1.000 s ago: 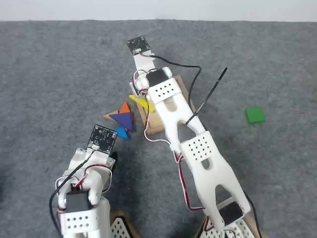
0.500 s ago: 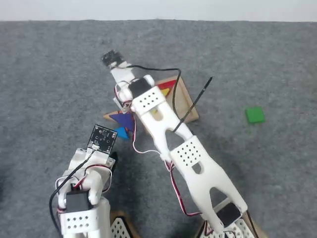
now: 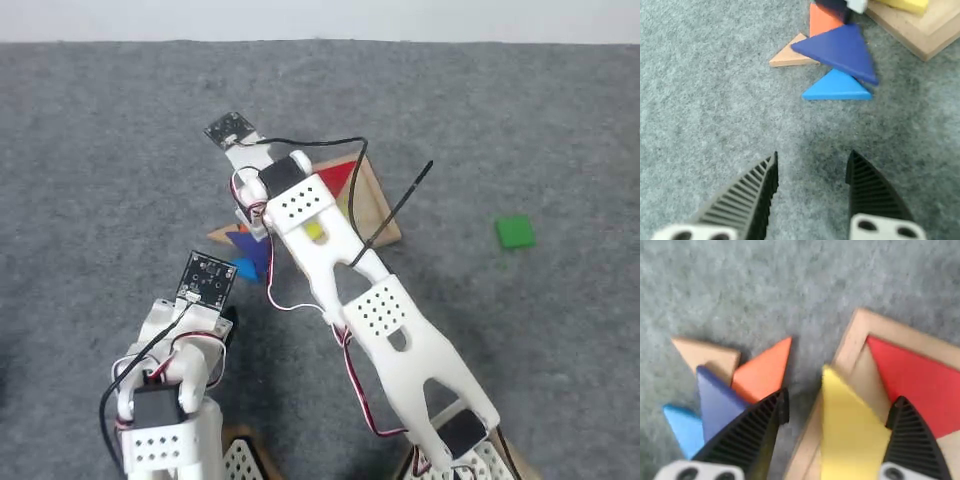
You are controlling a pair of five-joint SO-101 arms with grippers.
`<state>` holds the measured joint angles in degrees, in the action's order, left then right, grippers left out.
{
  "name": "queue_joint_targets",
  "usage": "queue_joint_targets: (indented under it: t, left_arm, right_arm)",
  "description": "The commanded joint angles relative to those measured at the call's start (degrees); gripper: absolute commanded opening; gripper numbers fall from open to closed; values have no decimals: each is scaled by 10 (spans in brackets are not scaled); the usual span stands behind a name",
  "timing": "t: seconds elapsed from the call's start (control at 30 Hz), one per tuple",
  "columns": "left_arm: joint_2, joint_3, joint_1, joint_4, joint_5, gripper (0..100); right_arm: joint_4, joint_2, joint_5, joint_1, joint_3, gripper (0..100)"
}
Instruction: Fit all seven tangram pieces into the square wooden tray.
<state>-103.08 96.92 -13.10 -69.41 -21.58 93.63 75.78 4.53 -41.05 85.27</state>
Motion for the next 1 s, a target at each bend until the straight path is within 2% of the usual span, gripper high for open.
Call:
queue_joint_targets:
  t: [0.0,0.17,0.27,0.47,0.97]
  left_arm:
    - [-9,-5,-4,-4,-8,207]
    - [-9,-5,-4,-4,-8,207]
    - [-9,-5,-4,-4,-8,207]
    - [-9,-5,-4,-4,-8,207]
    - [-9,-5,-4,-3,-8,207]
  right_arm:
    - [32,-32,30,-7,9,310]
    - [34,-34,50,-7,18,310]
    - [81,-27,65,-9,105,293]
    - [93,-13,84,-29,86,134]
    - [96,16,91,-36,78,125]
